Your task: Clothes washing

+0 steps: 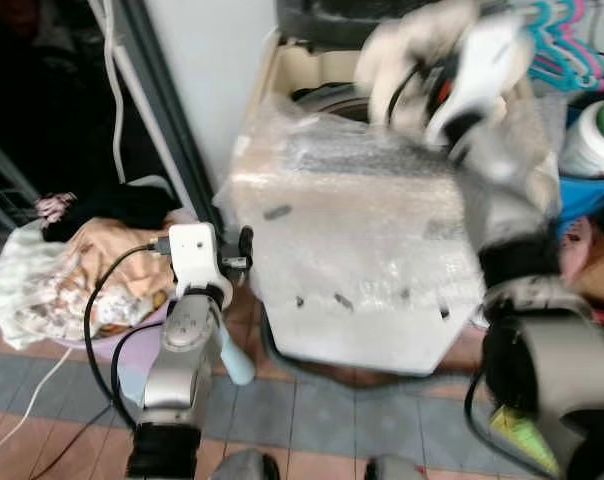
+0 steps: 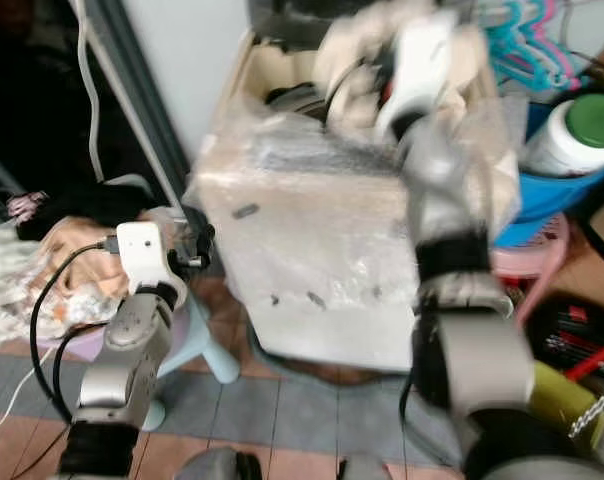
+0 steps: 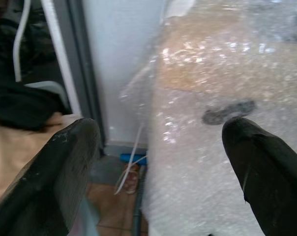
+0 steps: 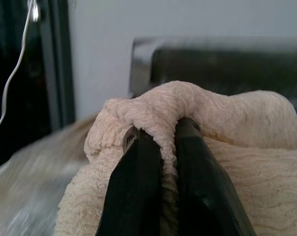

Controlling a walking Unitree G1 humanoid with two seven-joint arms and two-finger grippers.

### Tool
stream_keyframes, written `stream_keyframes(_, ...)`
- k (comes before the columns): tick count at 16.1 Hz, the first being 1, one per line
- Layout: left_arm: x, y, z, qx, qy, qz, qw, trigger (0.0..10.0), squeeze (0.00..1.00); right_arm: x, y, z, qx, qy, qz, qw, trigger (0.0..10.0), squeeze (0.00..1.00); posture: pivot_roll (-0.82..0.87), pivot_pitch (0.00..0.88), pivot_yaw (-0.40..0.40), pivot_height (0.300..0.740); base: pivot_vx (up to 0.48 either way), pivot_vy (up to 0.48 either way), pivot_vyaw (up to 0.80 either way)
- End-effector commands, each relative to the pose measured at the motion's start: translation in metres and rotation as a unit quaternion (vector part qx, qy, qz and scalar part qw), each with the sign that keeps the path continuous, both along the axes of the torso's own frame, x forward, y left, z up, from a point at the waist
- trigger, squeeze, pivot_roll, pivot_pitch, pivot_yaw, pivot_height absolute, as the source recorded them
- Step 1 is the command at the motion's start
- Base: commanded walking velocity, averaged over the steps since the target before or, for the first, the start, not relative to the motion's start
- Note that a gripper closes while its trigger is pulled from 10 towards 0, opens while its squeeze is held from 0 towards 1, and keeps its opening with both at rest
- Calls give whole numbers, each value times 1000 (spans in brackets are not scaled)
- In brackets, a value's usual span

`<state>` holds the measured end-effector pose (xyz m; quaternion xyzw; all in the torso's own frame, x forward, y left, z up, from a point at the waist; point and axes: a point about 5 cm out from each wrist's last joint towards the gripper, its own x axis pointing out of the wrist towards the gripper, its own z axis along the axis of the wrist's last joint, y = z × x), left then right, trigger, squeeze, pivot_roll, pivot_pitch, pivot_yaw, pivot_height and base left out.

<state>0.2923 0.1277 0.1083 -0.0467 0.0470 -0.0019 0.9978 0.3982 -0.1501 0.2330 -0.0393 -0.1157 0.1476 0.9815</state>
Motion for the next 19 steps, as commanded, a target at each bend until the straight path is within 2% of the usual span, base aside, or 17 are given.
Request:
stream_keyframes(1,-1,6,-4,7,10,13,1000,10000,0,-5,3,2,8,-1,14,1000,10000,1000,-55,17,89,740,0,0,0)
stream_keyframes(2,-1,6,-4,7,10,11,1000,10000,0,-8,5,-5,6,9,20,1000,10000,1000,-55,17,89,740,0,0,0)
stream_keyframes(3,0,5,-4,7,10,7,1000,10000,0,-19,11,-21,6,24,36,999,10000,1000,-63,15,92,740,0,0,0)
stream_keyframes(6,3,2,-4,7,10,4,1000,10000,0,-32,15,-30,-6,19,41,999,10000,1000,-73,13,94,740,0,0,0)
stream_keyframes(11,4,0,-3,4,8,9,1000,10000,0,-50,17,-30,0,-13,19,1000,10000,1000,-76,14,92,740,0,0,0)
stream_keyframes(15,4,3,-3,3,11,16,1000,10000,0,-55,11,-29,15,-16,-16,1000,10000,1000,-73,19,92,740,0,0,0)
stream_keyframes(17,4,3,-3,4,11,17,1000,10000,0,-56,11,-29,17,-12,-10,1000,10000,1000,-73,19,92,740,0,0,0)
stream_keyframes(19,3,3,-4,5,13,17,1000,10000,0,-58,13,-27,15,-8,24,1000,10000,1000,-71,20,92,740,0,0,0)
